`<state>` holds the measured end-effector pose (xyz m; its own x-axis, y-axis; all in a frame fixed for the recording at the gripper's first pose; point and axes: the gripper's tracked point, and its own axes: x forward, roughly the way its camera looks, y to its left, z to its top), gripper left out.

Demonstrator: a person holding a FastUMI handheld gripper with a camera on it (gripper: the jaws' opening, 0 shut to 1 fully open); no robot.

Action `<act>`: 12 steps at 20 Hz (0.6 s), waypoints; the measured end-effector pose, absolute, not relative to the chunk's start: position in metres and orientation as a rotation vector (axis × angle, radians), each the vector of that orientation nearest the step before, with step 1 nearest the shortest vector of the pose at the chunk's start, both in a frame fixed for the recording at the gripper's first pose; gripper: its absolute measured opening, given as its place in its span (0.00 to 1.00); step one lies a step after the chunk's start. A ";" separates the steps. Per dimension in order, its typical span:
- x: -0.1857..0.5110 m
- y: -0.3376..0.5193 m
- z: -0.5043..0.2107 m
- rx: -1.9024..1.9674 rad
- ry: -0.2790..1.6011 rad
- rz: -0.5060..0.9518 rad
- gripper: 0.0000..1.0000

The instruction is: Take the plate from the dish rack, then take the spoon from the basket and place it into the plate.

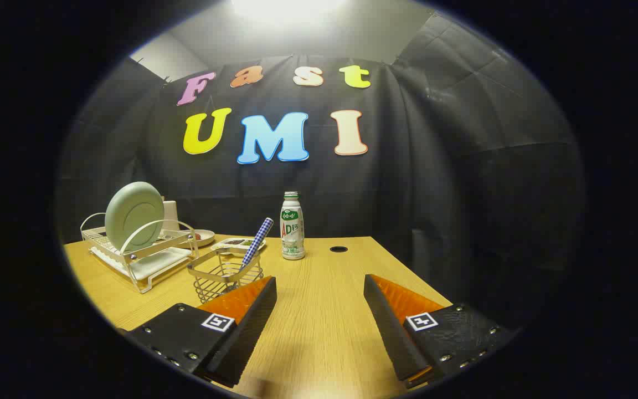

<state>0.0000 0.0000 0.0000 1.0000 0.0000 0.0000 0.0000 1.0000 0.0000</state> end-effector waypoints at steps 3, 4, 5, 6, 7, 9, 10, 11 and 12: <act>0.028 -0.006 0.010 0.019 -0.020 -0.022 0.97; 0.038 -0.012 0.016 0.022 -0.036 -0.040 0.97; 0.046 -0.016 0.025 0.026 -0.046 -0.059 0.97; 0.052 -0.021 0.033 0.024 -0.047 -0.081 0.97; 0.053 -0.026 0.044 0.008 -0.048 -0.110 0.97; 0.042 -0.039 0.067 -0.026 -0.053 -0.172 0.97; 0.033 -0.040 0.077 -0.017 -0.047 -0.184 0.97; 0.021 -0.040 0.087 -0.019 -0.047 -0.209 0.98; 0.010 -0.043 0.097 -0.033 -0.049 -0.241 0.98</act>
<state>0.0096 -0.0428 0.0966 0.9700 -0.2375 0.0522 0.2391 0.9706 -0.0269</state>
